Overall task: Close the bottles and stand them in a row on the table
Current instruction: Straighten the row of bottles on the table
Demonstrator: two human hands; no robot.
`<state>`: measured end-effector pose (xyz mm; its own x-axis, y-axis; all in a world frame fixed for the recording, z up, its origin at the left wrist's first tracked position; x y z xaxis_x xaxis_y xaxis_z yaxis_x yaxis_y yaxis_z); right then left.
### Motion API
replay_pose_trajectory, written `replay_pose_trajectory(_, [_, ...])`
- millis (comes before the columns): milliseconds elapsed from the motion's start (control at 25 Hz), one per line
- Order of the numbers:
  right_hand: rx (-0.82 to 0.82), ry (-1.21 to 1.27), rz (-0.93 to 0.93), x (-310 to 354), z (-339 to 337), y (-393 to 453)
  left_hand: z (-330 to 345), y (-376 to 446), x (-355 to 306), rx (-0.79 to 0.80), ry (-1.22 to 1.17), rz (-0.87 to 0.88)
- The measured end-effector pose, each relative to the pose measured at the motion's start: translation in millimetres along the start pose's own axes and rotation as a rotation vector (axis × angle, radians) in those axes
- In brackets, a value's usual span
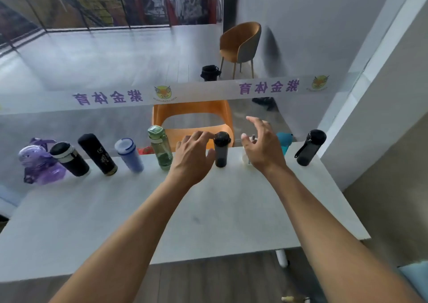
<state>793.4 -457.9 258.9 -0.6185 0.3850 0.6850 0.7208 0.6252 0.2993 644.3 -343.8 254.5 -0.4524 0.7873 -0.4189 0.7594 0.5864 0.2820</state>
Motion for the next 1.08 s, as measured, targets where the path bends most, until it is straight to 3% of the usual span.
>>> replay_pose_trajectory(400, [-0.017, 0.0, -0.124, 70, -19, -83, -88, -107, 8, -0.121, 0.014, -0.073])
replay_pose_trajectory(760, [0.092, 0.034, -0.088, 70, 25, -132, -54, -169, 41, -0.013, 0.047, -0.145])
replay_pose_trajectory(1080, [0.265, -0.014, 0.059, 30, 132, -65, -16, -109, 117, 0.016, 0.014, -0.164])
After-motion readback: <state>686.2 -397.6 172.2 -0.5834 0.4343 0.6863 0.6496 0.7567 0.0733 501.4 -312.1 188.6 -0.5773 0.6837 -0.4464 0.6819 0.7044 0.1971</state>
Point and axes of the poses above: each hand's wrist, its own y-axis towards the middle knuckle, its own z-axis out of the palm, x = y × z, the point moved 6 cm from there along y, towards the middle knuckle, and after that the axes turned 2 degrees about z, right-handed, at the moved point
